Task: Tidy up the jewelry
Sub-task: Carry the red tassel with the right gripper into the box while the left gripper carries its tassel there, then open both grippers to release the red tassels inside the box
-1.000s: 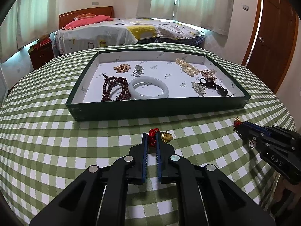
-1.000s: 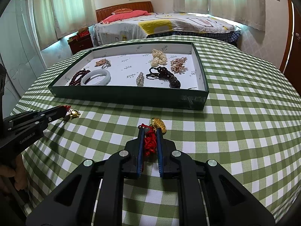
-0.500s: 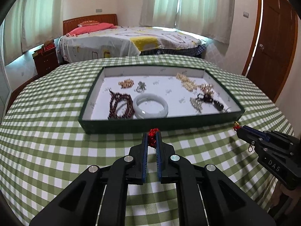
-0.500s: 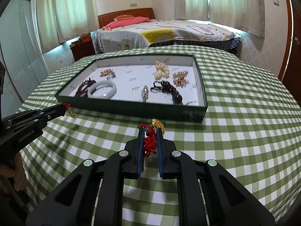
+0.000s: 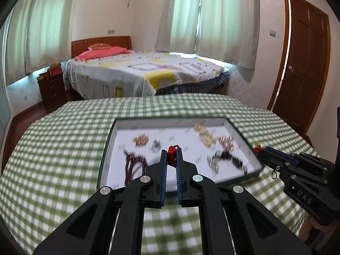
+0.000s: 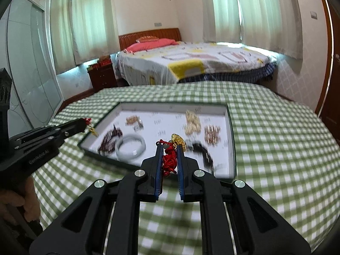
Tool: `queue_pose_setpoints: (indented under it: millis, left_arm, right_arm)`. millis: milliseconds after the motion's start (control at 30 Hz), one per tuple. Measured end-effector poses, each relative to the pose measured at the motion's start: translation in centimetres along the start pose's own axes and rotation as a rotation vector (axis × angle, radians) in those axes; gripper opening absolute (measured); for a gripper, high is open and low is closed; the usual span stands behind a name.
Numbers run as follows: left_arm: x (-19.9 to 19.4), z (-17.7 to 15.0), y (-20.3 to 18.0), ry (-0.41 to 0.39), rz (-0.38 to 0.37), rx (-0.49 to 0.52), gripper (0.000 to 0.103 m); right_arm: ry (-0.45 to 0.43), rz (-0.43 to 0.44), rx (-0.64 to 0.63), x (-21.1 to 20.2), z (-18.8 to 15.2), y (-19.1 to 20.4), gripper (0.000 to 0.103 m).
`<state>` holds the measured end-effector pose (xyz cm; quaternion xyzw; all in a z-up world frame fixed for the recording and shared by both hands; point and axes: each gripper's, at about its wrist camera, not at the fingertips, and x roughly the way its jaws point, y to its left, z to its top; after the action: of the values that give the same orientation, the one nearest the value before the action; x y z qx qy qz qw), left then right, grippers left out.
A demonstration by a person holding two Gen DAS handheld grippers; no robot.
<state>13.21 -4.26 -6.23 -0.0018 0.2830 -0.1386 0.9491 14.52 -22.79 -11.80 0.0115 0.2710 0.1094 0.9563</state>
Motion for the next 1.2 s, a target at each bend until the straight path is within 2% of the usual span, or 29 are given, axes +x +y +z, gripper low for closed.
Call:
queue_pose_setpoints:
  millis: [167, 300, 533, 700, 967, 1200]
  left_arm:
    - [2.1, 3.1, -0.5, -0.049, 0.007, 0.001, 0.009]
    - [4.8, 4.3, -0.3, -0.041, 0.024, -0.020, 0.009]
    - [11.1, 2.8, 0.1, 0.083, 0.054, -0.016, 0.009]
    - [14.2, 1.7, -0.3, 0.157, 0.064, -0.003, 0.009]
    - [16.0, 0.6, -0.4, 0.226, 0.061, -0.012, 0.009]
    - [16.2, 0.3, -0.2, 0.237, 0.072, -0.012, 0.009]
  right_arm:
    - [-0.056, 0.013, -0.018, 1.6, 3.5, 0.5, 0.013]
    - [-0.066, 0.009, -0.020, 3.8, 4.9, 0.2, 0.013]
    - [0.070, 0.013, 0.010, 10.8, 3.2, -1.4, 0.013]
    - [0.148, 0.013, 0.015, 13.8, 2.2, -1.8, 0.013]
    - [0.227, 0.011, 0.027, 15.5, 1.5, -2.3, 0.014]
    - [0.245, 0.015, 0.036, 16.0, 1.2, -2.6, 0.017]
